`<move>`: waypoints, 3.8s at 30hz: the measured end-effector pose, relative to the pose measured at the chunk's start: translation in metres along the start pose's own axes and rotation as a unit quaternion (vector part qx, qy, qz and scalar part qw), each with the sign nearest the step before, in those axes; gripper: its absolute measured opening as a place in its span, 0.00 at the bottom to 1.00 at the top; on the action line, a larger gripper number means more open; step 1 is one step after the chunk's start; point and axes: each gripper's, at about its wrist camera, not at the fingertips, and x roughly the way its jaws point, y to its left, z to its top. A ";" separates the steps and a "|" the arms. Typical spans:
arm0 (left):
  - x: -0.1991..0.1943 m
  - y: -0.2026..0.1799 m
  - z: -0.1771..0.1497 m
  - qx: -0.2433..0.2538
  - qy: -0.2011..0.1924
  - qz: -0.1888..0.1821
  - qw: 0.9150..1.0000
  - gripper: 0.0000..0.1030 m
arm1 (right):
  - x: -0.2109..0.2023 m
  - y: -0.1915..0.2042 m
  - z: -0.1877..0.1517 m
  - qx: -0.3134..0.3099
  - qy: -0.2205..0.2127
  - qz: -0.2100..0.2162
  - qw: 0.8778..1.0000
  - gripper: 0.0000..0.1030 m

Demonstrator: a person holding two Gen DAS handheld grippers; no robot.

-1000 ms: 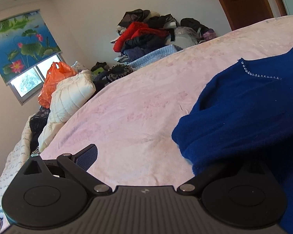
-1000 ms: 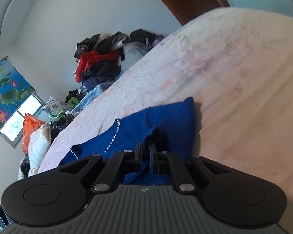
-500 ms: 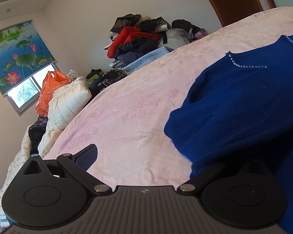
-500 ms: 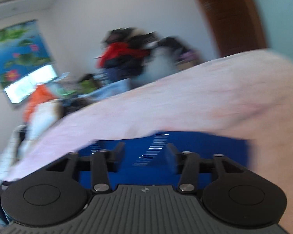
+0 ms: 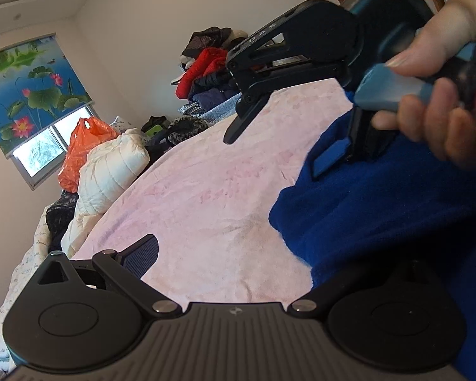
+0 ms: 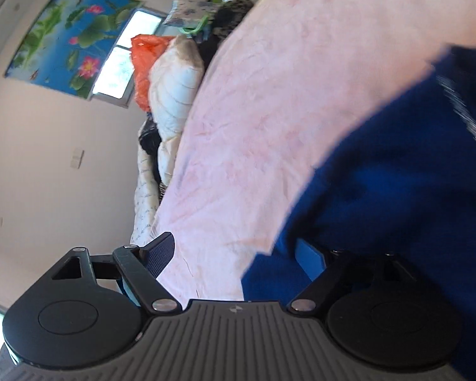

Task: Fold small clothes

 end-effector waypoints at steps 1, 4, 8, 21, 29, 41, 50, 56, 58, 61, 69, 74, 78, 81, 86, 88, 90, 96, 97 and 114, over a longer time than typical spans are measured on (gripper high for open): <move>0.000 0.001 0.000 -0.006 0.005 -0.004 1.000 1.00 | -0.001 0.004 0.004 -0.016 -0.027 -0.009 0.999 0.81; -0.002 0.002 0.000 -0.010 0.012 -0.009 1.000 1.00 | -0.017 0.007 0.016 -0.041 -0.109 -0.013 0.993 0.81; -0.008 0.001 -0.004 0.008 0.004 -0.011 1.000 1.00 | -0.059 0.009 0.016 -0.051 -0.169 0.017 0.984 0.91; -0.001 0.005 0.001 0.040 -0.045 -0.066 0.996 1.00 | -0.349 -0.064 -0.078 -0.044 -0.326 -0.184 0.926 0.91; -0.008 0.015 0.013 -0.017 -0.047 -0.086 0.995 1.00 | -0.335 -0.108 -0.092 0.014 -0.272 -0.185 0.944 0.86; -0.005 0.004 0.012 0.092 -0.073 -0.052 0.992 1.00 | -0.319 -0.105 -0.079 -0.045 -0.260 -0.255 0.930 0.08; -0.026 -0.009 0.010 0.159 -0.100 -0.104 0.977 1.00 | -0.338 -0.109 -0.060 -0.060 -0.268 -0.324 0.905 0.08; -0.013 0.001 -0.016 0.198 -0.072 -0.111 0.971 1.00 | -0.323 -0.114 -0.066 -0.083 -0.250 -0.366 0.893 0.08; -0.013 0.010 -0.020 0.191 -0.070 -0.117 0.972 1.00 | -0.321 -0.115 -0.067 -0.085 -0.240 -0.373 0.892 0.07; -0.015 0.026 -0.022 0.164 -0.055 -0.136 0.975 1.00 | -0.325 -0.108 -0.069 -0.086 -0.255 -0.393 0.879 0.15; -0.019 0.059 0.008 0.018 -0.050 -0.192 0.980 1.00 | -0.306 -0.053 -0.085 -0.187 -0.251 -0.357 0.880 0.48; -0.009 0.030 0.025 0.028 -0.054 -0.176 0.983 1.00 | -0.271 -0.060 -0.085 -0.172 -0.179 -0.332 0.910 0.57; 0.011 -0.002 0.013 0.077 -0.024 -0.126 0.989 1.00 | -0.269 -0.059 -0.097 -0.175 -0.182 -0.376 0.892 0.61; -0.001 0.006 0.012 0.037 -0.026 -0.128 0.991 1.00 | -0.272 -0.039 -0.114 -0.211 -0.194 -0.380 0.880 0.75; -0.007 -0.004 0.008 0.024 -0.004 -0.123 0.992 1.00 | -0.262 -0.050 -0.121 -0.215 -0.148 -0.417 0.871 0.84; -0.010 -0.006 0.007 0.014 0.009 -0.118 0.993 1.00 | -0.262 -0.048 -0.129 -0.215 -0.157 -0.432 0.862 0.84; -0.013 -0.006 0.006 -0.001 0.023 -0.118 0.993 1.00 | -0.267 -0.037 -0.141 -0.222 -0.173 -0.417 0.864 0.86; -0.021 -0.006 0.002 -0.035 0.054 -0.128 0.990 1.00 | -0.283 -0.013 -0.173 -0.247 -0.185 -0.402 0.862 0.94; -0.024 -0.006 0.002 -0.038 0.055 -0.127 0.990 1.00 | -0.288 -0.010 -0.176 -0.245 -0.188 -0.401 0.862 0.94; -0.085 -0.011 -0.009 -0.099 0.084 -0.158 0.979 1.00 | -0.347 0.023 -0.251 -0.250 -0.176 -0.367 0.879 0.97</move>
